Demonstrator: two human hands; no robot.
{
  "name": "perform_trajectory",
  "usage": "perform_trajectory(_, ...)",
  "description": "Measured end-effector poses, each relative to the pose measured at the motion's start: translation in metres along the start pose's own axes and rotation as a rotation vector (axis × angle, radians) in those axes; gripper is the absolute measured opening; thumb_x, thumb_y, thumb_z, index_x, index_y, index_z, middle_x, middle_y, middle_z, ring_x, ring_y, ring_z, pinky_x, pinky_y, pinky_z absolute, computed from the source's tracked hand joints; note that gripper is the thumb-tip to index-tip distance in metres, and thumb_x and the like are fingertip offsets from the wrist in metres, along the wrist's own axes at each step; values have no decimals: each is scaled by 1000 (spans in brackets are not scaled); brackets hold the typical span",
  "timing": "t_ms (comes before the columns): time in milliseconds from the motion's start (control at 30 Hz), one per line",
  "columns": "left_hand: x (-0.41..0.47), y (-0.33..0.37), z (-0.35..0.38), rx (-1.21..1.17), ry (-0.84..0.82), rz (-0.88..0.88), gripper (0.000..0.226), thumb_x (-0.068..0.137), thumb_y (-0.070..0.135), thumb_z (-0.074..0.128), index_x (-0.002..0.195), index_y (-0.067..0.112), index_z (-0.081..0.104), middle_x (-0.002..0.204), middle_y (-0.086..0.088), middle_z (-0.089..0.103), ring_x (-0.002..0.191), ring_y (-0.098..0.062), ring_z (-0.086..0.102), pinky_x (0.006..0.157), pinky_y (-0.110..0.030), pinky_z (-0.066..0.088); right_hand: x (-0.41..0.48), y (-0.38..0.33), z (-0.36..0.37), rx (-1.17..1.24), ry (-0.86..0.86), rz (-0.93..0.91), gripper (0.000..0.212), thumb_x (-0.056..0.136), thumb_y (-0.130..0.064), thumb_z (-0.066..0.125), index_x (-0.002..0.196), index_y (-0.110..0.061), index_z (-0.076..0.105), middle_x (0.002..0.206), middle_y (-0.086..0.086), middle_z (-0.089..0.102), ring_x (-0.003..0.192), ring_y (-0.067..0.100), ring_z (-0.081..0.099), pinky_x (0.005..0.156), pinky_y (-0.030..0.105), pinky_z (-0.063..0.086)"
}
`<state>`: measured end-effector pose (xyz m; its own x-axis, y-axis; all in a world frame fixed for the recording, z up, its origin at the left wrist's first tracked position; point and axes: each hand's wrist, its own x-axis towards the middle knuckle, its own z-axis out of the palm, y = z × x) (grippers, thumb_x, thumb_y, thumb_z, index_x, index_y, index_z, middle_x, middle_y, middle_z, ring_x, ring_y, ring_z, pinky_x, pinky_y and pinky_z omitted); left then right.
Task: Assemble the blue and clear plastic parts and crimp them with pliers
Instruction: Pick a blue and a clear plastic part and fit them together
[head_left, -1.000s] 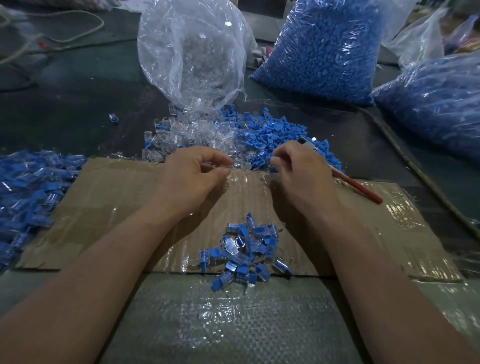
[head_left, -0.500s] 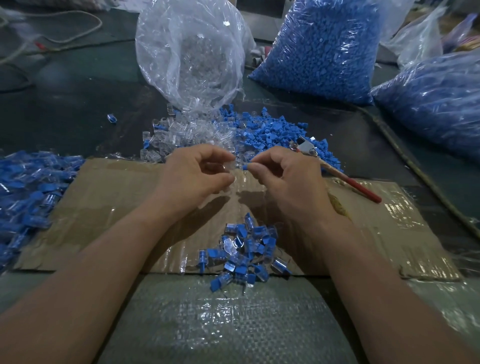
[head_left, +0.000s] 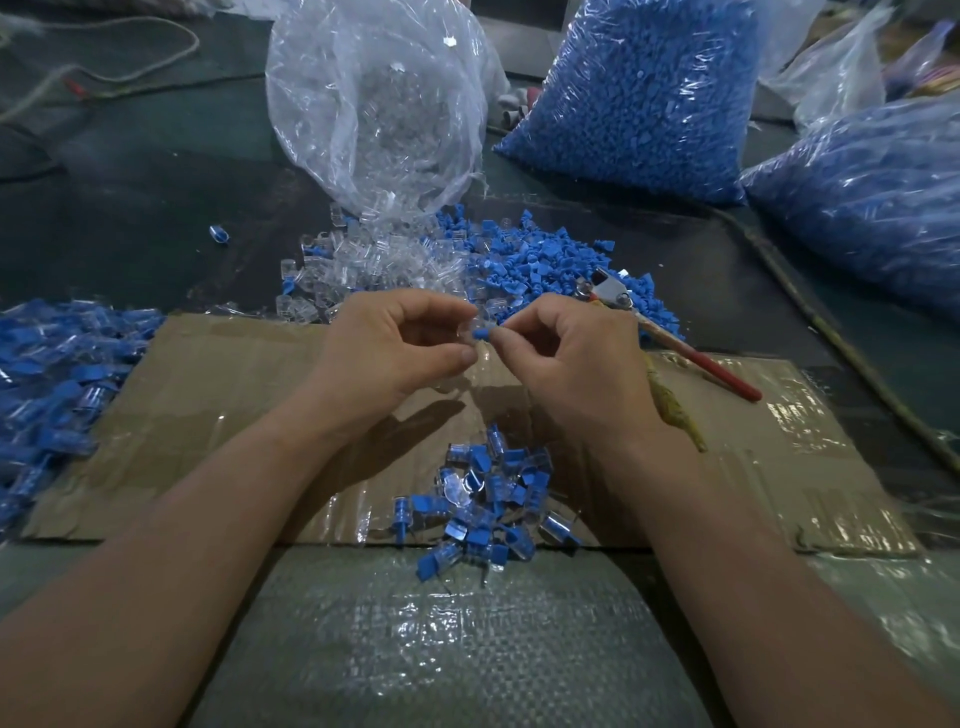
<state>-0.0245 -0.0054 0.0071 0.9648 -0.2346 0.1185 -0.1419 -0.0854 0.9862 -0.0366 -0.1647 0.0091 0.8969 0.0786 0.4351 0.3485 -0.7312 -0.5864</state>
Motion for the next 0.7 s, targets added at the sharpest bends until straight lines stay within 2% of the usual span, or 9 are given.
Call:
perform_trajectory(67,0,0,0,6,7,1,30,69,-6,70,86,18,67,80,-3,71,69,-9,68,62,-17,54,0,0,0,2,-47,13,10,84,-26,65,78,-18,66,60,-16,55,54,3,53,56,29,50)
perform_trajectory(200,-1,0,1,-22,18,-26,28,68,-5,71,88,15,68,80,-6,72,71,-13,69,63,-19,55,-1,-2,0,92,-108,75,10,85,-26,63,78,-19,64,67,-6,64,61,9,61,61,38,54)
perform_trajectory(267,-1,-1,0,-74,38,-66,29,63,0,72,91,10,70,81,-7,72,75,-18,70,67,-27,57,-2,-3,-1,150,-100,104,10,85,-25,64,76,-21,62,68,-3,65,64,13,63,63,41,54)
perform_trajectory(367,-1,-1,-1,-137,55,-118,31,56,10,72,87,12,71,81,-9,72,78,-24,69,73,-38,56,-2,-5,-1,203,-73,106,10,85,-23,64,75,-21,62,68,-1,65,65,15,63,63,42,53)
perform_trajectory(433,-1,0,-1,-120,35,-105,30,55,11,72,85,13,70,81,-8,72,77,-21,70,71,-33,57,-2,-7,0,224,-67,100,9,85,-22,65,77,-17,63,68,-1,66,64,15,63,63,42,53)
perform_trajectory(500,-1,0,-1,-108,14,-88,29,54,11,72,83,15,69,80,-7,72,76,-19,70,68,-27,57,-2,-7,1,234,-78,95,8,84,-21,65,78,-17,63,69,-1,66,64,14,64,63,40,54)
perform_trajectory(633,-1,0,-1,-171,25,-109,25,56,8,71,81,15,72,82,-10,72,76,-23,70,68,-31,58,-1,-7,-2,359,-135,139,12,84,-17,63,76,-24,61,68,-5,65,64,8,65,64,27,56)
perform_trajectory(700,-1,0,-1,-209,29,-98,25,56,7,71,80,14,72,82,-9,72,76,-21,70,66,-27,57,-1,-6,-4,408,-152,150,14,85,-14,62,76,-24,62,68,-5,65,63,7,65,65,23,55)
